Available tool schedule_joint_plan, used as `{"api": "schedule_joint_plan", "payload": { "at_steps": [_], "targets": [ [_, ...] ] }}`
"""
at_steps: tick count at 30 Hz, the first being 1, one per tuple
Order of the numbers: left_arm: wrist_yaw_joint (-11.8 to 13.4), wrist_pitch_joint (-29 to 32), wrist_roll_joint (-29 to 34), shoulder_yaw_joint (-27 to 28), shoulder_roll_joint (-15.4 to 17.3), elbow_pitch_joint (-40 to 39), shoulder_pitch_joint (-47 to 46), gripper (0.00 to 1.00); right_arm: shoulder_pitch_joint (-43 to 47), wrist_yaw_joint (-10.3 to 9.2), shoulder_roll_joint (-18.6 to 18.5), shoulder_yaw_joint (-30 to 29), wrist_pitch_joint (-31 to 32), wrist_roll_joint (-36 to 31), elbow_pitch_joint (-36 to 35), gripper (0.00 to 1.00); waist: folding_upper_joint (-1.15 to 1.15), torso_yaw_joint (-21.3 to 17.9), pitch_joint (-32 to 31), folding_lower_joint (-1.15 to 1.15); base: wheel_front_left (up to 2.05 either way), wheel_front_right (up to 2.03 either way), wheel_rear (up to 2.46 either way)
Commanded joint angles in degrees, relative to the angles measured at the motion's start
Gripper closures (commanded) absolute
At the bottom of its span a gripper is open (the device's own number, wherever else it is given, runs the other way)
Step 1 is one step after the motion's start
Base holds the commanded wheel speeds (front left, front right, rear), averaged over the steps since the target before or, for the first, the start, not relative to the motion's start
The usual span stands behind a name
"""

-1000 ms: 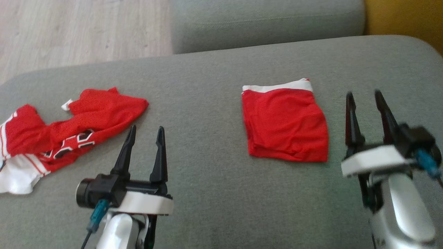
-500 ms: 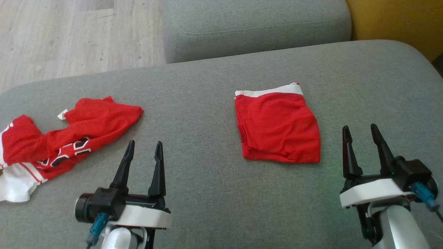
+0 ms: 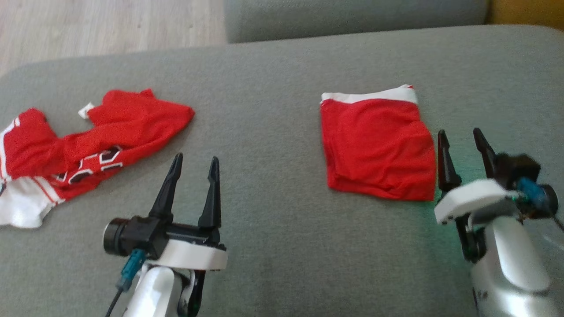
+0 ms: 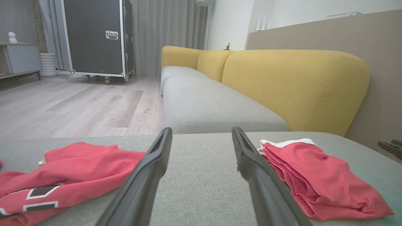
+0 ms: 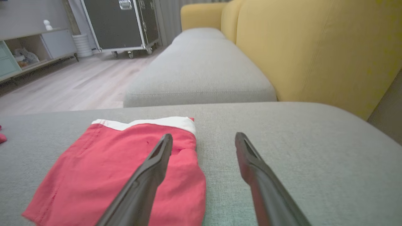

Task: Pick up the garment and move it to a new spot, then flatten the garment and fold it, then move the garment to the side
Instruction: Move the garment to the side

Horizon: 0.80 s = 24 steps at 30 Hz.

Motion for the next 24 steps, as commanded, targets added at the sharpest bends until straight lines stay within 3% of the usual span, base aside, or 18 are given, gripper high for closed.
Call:
{"api": "schedule_joint_plan", "payload": {
  "at_steps": [1, 8, 15, 16, 17, 18, 24],
  "targets": [
    [-0.09, -0.29, 0.53, 1.47, 0.22, -1.54, -2.24, 0.00, -1.97, 0.19, -0.07, 1.12, 0.25, 0.20, -1.00, 0.00, 0.00, 1.64, 1.74, -0.01, 0.00, 0.00, 0.00],
    [0.10, -0.29, -0.16, -0.67, 0.22, -0.83, -5.08, 0.00, -11.85, 0.19, -0.07, -5.08, 5.46, 1.85, 14.59, 0.00, 0.00, 5.32, 5.25, -0.01, 0.00, 0.00, 0.00],
    [0.28, -0.29, -0.03, -0.79, 0.22, -0.89, -6.08, 0.00, -15.75, 0.19, -0.07, -3.95, 4.69, 1.59, 24.60, 0.00, 0.00, 6.02, 6.33, -0.01, 0.00, 0.00, 0.00],
    [0.32, -0.29, -0.01, -0.76, 0.22, -0.83, -6.16, 0.00, -16.05, 0.19, -0.07, -3.70, 4.60, 1.19, 25.81, 0.13, 0.00, 5.99, 6.30, -0.01, 0.00, 0.00, 0.00],
    [0.39, -0.29, -0.01, -0.75, 0.22, -0.83, -6.19, 0.00, -16.35, 0.19, -0.07, -3.36, 4.32, 0.66, 26.81, 0.66, 0.00, 5.93, 6.24, -0.01, 0.00, 0.00, 0.00],
    [0.45, -0.29, 0.00, -0.75, 0.22, -0.82, -6.20, 0.00, -16.64, 0.19, -0.07, -2.88, 3.73, -0.07, 27.52, 1.00, 0.00, 5.85, 6.18, -0.01, 0.00, 0.00, 0.00],
    [0.65, -0.29, 0.03, -0.35, 0.22, -0.70, -5.81, 0.00, -18.56, 0.19, -0.08, -2.09, -1.04, -7.13, 28.10, 1.00, 0.00, 4.52, 5.15, -0.01, 0.00, 0.00, 0.00]
  ]
}}
